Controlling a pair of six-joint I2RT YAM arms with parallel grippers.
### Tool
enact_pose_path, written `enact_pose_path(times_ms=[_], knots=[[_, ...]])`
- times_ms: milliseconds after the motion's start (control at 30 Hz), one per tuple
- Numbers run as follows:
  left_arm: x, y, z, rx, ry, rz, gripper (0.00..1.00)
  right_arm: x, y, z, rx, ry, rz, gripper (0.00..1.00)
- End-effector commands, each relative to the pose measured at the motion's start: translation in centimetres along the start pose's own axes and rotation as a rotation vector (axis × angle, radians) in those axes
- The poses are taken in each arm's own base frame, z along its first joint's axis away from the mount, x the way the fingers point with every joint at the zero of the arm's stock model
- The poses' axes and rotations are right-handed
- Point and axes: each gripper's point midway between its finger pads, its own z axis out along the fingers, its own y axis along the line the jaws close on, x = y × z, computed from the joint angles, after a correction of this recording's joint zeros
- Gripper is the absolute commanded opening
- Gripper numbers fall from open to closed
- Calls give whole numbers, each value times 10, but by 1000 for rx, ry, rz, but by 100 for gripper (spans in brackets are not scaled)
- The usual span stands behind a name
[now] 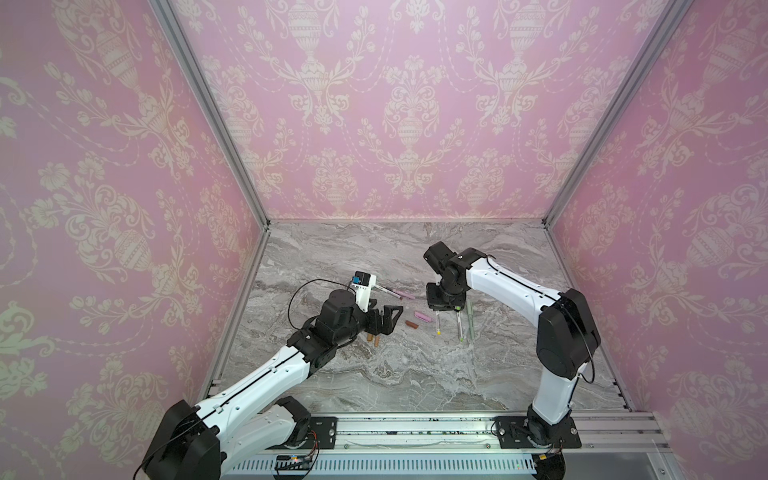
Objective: Insert the pens into the pen caps
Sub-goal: 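Take the capped white pen in the right gripper while the left gripper opens, then lower the capped white pen beside the green markers and open the right gripper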
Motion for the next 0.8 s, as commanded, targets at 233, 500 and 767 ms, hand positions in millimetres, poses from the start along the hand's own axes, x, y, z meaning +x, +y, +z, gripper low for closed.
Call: enact_pose_path(times_ms=[233,500,767], knots=[[-7,0,6,-7,7,30,99,-2,-36,39,177,88,-21,0],[-8,1,5,-14,3,25,99,-10,-47,54,192,108,28,0],[-8,1,6,-16,7,22,99,-9,-40,65,148,131,54,2]])
